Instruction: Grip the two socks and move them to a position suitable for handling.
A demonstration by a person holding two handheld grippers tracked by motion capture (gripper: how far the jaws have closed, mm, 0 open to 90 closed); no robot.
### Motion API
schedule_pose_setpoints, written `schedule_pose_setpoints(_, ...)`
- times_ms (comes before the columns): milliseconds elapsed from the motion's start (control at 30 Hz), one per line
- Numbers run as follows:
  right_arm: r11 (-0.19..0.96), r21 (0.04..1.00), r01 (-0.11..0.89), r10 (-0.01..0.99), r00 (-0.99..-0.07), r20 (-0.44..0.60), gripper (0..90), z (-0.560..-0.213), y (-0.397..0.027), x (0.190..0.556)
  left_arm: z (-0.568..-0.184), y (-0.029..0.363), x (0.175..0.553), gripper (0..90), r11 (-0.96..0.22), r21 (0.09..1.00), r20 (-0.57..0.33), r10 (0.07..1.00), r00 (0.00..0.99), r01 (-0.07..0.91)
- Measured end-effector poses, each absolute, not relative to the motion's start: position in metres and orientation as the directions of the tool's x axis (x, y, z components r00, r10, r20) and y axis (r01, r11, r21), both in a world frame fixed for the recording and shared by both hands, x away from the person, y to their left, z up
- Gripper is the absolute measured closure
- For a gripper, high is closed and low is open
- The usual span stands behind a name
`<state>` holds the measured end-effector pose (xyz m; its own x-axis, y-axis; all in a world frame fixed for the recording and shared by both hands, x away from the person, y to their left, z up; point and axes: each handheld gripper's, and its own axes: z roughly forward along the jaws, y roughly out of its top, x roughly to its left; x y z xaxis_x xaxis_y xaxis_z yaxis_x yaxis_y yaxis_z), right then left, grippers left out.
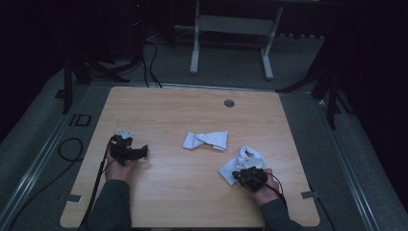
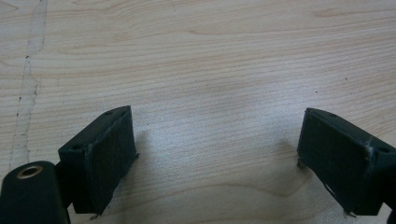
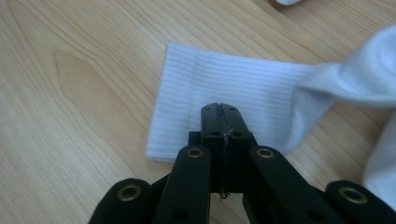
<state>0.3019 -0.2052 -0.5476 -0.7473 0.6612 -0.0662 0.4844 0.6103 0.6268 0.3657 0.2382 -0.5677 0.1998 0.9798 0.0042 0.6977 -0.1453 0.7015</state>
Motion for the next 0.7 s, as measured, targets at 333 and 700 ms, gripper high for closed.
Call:
schedule_pose_setpoints(333,0.627,0.631,0.458,0.626,-0.778,-0.058,89.6,-0.548,-0.185,0.303,-0.568,0.238,0.366,11.4,-0.144,0.702,0.003,0.980,0.199,0.697)
schedule_pose_setpoints(700,0.645,0.638,0.420,0.579,-0.814,-0.050,89.6,-0.549,-0.149,0.305,-0.568,0.238,0.366,11.4,-0.144,0.702,0.003,0.980,0.199,0.697)
